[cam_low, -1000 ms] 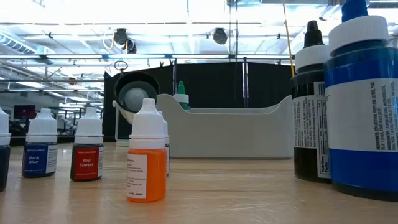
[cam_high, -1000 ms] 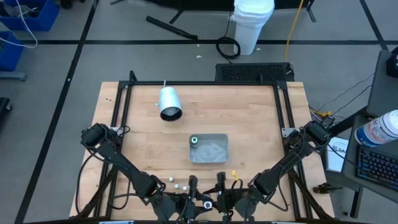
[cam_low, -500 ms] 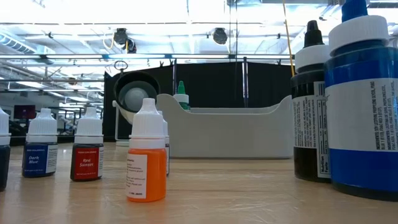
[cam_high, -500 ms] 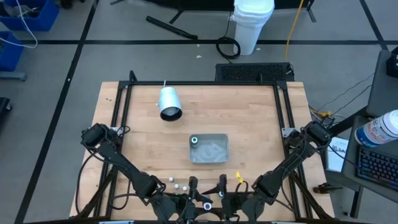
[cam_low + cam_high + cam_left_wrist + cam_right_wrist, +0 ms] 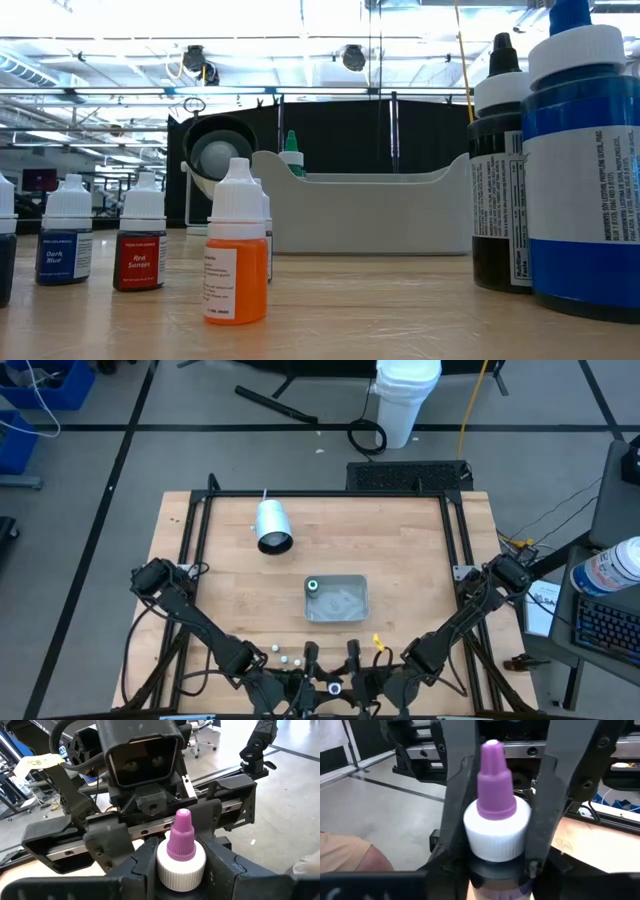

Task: Pick & Place food coloring
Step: Put the large violet food coloring bottle into the white bin

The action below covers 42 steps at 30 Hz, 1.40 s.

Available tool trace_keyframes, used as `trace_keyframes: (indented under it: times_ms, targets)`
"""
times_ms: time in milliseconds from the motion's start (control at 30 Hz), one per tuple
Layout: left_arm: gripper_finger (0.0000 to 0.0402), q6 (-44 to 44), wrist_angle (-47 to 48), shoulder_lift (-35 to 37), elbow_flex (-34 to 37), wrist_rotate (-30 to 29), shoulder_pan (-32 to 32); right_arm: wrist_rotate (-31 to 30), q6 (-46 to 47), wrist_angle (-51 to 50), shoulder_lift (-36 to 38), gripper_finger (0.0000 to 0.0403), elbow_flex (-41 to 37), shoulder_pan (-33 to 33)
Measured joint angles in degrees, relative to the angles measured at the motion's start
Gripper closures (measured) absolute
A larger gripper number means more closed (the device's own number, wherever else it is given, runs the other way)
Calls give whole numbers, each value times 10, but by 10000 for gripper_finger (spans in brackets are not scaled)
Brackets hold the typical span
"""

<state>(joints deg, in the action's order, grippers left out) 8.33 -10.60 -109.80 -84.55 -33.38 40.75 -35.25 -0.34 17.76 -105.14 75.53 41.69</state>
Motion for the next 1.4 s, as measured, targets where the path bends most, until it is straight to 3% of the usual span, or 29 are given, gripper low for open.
trace_keyframes:
  times_ms: [133, 433, 633, 733, 833, 933, 1033, 1233, 1400]
  targets:
    - [276, -1, 0, 0, 0, -3, 0, -1, -6, 1, 0, 279, 0, 0]
    - [168, 38, -18, 0, 0, -10, 9, -6, 2, 6, 0, 270, 0, -1]
    - [130, 102, -35, 20, 0, -16, 35, -8, 1, 3, 0, 269, 0, -2]
    - [124, 103, 11, 55, 0, -18, 66, -11, -12, -2, 0, 269, 0, -4]
    - [132, 58, 118, 93, 0, -28, 106, -11, -45, -12, 2, 269, 0, -10]
    - [157, -10, 229, 116, 2, -104, 150, -11, -72, -22, 4, 269, 0, -22]
    - [192, -63, 271, 118, 22, -179, 184, -8, -83, -32, 4, 269, 0, -44]
    - [265, -128, 205, 117, 133, -247, 226, 1, -109, -22, 4, 268, 0, -118]
    - [305, -156, 68, 116, 246, -282, 245, 94, -109, -20, 7, 268, 0, -197]
